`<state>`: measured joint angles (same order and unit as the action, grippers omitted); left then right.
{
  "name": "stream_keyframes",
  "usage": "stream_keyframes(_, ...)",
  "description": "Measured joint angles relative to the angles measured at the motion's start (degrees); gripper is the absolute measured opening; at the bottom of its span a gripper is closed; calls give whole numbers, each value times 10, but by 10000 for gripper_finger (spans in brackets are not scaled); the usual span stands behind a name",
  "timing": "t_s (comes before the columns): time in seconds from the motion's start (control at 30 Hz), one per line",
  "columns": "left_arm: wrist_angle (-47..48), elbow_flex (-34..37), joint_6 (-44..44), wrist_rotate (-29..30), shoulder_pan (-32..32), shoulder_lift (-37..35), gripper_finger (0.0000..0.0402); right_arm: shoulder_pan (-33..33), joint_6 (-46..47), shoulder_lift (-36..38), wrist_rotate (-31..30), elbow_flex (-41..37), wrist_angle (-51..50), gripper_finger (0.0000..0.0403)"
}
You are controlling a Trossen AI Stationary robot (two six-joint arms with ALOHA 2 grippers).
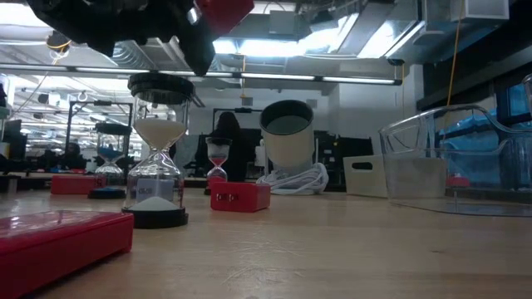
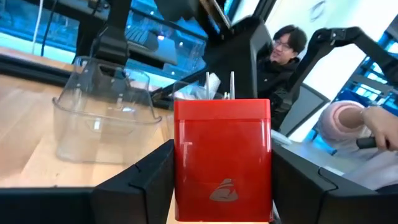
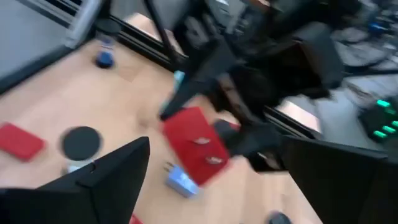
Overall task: Pick & Place Office items
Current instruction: Put the top red charger adapter into the top transparent bin
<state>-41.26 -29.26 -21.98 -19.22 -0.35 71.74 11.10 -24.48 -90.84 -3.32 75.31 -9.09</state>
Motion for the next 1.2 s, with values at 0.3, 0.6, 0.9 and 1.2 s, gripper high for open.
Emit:
stream_keyframes(0.3,-43,0,-6,-26,0,4,211,-3,-26,-46,57,0,37,361)
stream_keyframes(0.6,-41,-1,-8,-29,-1,4,211,-7,-31,-45,76,0,76,360)
stream_keyframes(0.9,-44,-1,-13,-30,-1,4,212,-7,-2,-52,98,0,87,316)
stream_keyframes(1.2,-40,-1,-26,-32,-1,5,212,-13,15,-65,102,0,103,258)
